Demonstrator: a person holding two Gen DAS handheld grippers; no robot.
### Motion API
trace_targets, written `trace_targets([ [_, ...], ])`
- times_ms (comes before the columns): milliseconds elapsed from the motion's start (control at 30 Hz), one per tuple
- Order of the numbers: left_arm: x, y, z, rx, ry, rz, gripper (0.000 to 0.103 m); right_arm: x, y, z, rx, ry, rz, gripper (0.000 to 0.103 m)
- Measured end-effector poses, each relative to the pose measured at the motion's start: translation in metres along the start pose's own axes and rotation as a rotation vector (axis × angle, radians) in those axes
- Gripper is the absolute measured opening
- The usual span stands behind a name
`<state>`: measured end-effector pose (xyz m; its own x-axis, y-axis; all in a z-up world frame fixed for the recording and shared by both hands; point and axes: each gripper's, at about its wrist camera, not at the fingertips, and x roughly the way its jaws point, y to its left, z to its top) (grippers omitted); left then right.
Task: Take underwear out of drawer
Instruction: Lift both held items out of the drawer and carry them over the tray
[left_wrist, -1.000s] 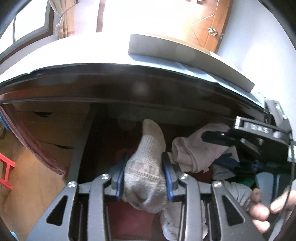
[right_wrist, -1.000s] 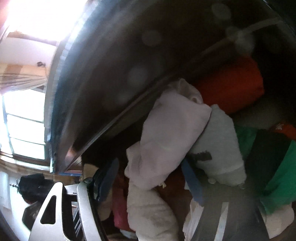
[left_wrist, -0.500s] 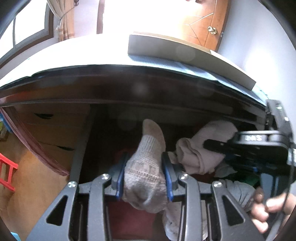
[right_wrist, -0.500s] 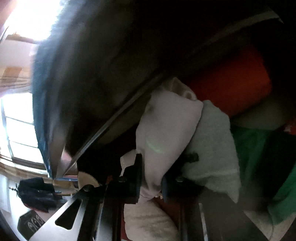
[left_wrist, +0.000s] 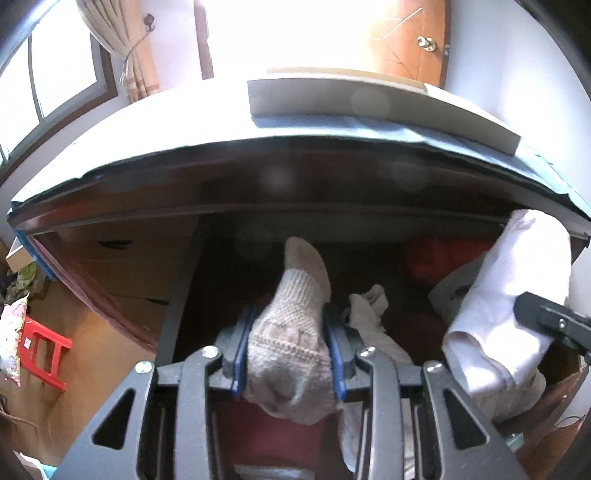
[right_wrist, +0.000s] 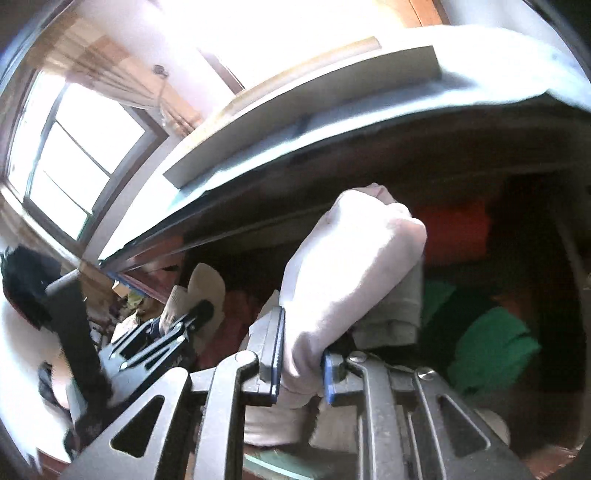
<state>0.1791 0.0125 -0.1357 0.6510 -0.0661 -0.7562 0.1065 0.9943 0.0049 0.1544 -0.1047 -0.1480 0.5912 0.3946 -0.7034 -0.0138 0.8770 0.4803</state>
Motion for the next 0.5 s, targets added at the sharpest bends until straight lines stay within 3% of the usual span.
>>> trace_targets([
  [500,-0.075,-0.008,0.024,0.042,-0.176,-0.044,0.034,-0.087,-0.005,-0.009,-0.159,-0.128,0.005,0.019],
])
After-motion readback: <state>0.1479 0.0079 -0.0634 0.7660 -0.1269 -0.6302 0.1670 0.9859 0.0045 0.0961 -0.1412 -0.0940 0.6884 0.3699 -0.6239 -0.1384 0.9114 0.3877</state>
